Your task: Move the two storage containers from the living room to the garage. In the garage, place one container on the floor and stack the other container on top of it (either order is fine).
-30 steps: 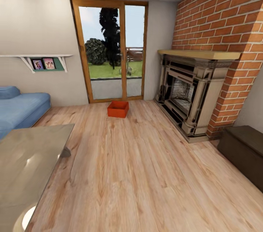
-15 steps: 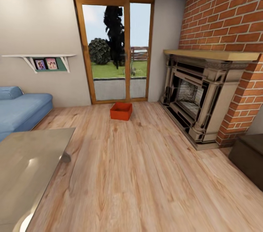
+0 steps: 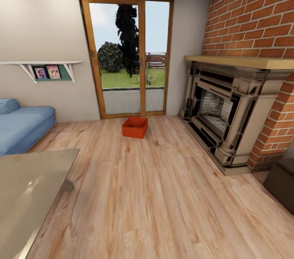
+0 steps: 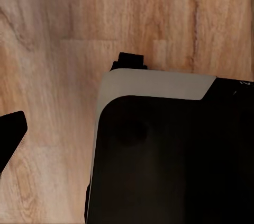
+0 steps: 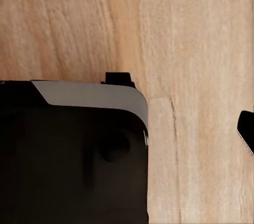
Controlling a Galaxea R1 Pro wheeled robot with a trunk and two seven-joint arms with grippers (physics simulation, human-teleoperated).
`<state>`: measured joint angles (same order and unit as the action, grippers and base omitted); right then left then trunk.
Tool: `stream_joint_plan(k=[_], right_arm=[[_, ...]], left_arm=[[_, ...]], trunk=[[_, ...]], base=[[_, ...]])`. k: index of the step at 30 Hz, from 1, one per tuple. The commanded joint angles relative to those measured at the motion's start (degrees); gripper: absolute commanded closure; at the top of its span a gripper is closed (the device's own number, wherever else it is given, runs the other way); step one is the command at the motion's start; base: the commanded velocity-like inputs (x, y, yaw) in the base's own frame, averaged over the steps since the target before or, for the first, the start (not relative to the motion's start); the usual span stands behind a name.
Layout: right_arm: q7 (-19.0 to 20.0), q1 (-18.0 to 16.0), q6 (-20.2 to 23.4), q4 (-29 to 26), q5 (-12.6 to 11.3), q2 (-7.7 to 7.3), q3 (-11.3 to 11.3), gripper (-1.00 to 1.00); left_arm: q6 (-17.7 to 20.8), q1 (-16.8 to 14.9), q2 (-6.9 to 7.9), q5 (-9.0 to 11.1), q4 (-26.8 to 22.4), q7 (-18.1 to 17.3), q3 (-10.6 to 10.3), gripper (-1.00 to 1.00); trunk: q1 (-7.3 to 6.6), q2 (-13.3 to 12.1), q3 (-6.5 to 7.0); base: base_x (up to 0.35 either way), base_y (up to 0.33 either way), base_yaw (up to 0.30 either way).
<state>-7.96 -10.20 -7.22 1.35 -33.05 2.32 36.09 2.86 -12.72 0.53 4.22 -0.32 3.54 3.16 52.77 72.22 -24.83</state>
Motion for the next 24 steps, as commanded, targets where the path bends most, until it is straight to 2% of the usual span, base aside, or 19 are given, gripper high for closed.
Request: stream_joint_plan(k=[1, 24], right_arm=[[-0.1, -0.1, -0.3, 0.1, -0.4, 0.05, 0.5, -1.0], [-0.1, -0.1, -0.3, 0.1, -0.4, -0.04, 0.5, -1.0]], left_arm=[[0.2, 0.0, 0.0, 0.4, 0.0, 0.1, 0.3, -1.0], [0.2, 0.0, 0.0, 0.4, 0.0, 0.0, 0.3, -1.0]], trunk=[[0.03, 0.0, -0.06], [0.03, 0.0, -0.06]], base=[[0.323, 0.0, 0.0], [0.323, 0.0, 0.0]])
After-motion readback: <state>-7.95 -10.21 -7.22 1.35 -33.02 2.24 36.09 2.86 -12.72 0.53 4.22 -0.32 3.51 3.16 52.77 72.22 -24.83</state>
